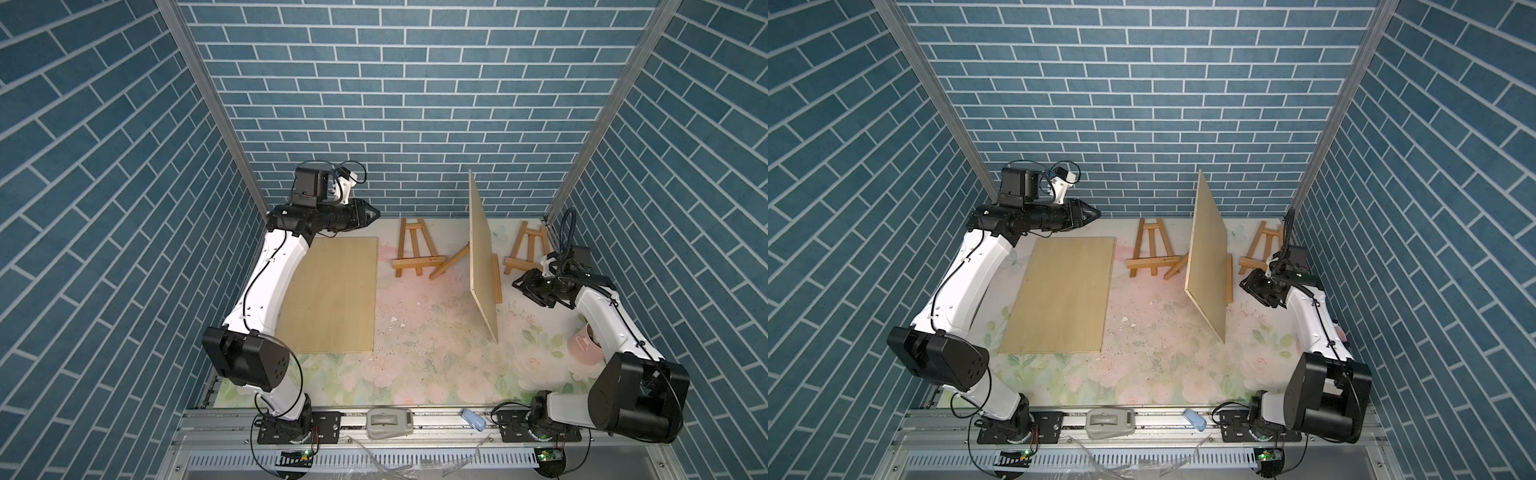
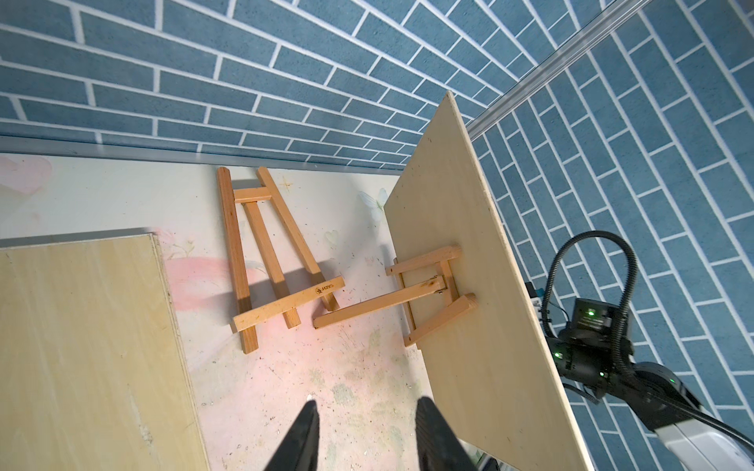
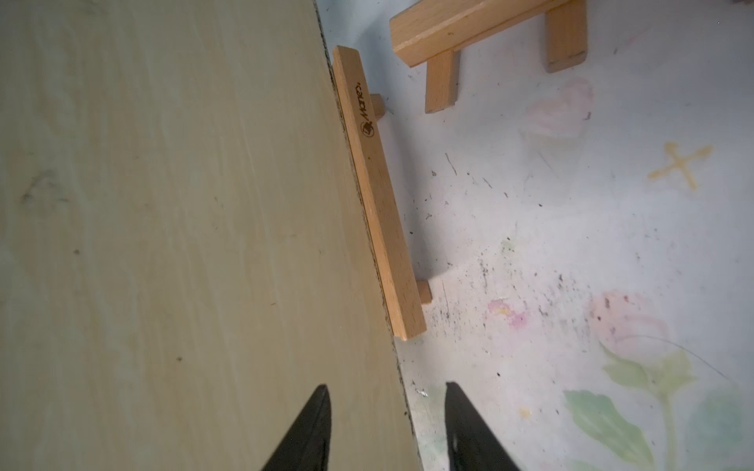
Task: Disassemble the easel
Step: Move the easel to the center of the board.
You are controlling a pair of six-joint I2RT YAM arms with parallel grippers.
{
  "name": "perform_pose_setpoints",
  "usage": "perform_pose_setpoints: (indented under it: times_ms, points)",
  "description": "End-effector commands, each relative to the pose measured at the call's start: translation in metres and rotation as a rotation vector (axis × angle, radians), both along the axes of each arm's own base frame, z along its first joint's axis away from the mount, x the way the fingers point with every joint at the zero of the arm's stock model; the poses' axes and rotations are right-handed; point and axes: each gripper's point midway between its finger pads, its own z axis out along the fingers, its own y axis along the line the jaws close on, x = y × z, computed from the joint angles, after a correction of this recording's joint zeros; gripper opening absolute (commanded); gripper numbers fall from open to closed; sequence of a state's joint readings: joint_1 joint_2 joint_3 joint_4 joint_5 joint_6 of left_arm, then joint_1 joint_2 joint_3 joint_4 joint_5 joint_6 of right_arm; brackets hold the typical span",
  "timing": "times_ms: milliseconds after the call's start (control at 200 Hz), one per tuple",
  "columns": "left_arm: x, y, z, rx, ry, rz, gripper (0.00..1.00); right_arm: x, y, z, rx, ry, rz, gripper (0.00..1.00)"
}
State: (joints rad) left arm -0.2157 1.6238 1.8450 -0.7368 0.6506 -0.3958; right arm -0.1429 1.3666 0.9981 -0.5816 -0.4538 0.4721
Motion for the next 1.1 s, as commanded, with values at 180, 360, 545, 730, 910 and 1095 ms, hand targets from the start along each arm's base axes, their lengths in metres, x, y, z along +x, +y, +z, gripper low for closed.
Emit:
perform_pose_setpoints:
  times_ms: [180, 360, 545, 730, 910, 1095]
  points:
    - [-0.023, 0.009, 0.012, 0.007, -0.023, 0.030, 0.41, 0.040, 0.008, -0.027, 0.092, -0.051, 0.057, 0.38]
    - [-0.032, 0.012, 0.014, 0.008, -0.017, 0.041, 0.41, 0.054, 0.007, -0.044, 0.089, -0.032, 0.080, 0.43]
    - [-0.036, 0.016, 0.014, 0.014, -0.012, 0.057, 0.41, 0.064, 0.012, -0.053, 0.130, -0.041, 0.098, 0.43]
    - [-0.037, 0.016, 0.014, 0.012, -0.006, 0.062, 0.41, 0.069, 0.016, -0.059, 0.168, -0.049, 0.113, 0.38]
    - [-0.036, 0.015, 0.013, 0.011, 0.003, 0.065, 0.41, 0.071, 0.021, -0.064, 0.206, -0.050, 0.126, 0.34]
    - [-0.034, 0.013, 0.013, 0.010, 0.006, 0.060, 0.41, 0.074, 0.024, -0.065, 0.224, -0.062, 0.136, 0.32]
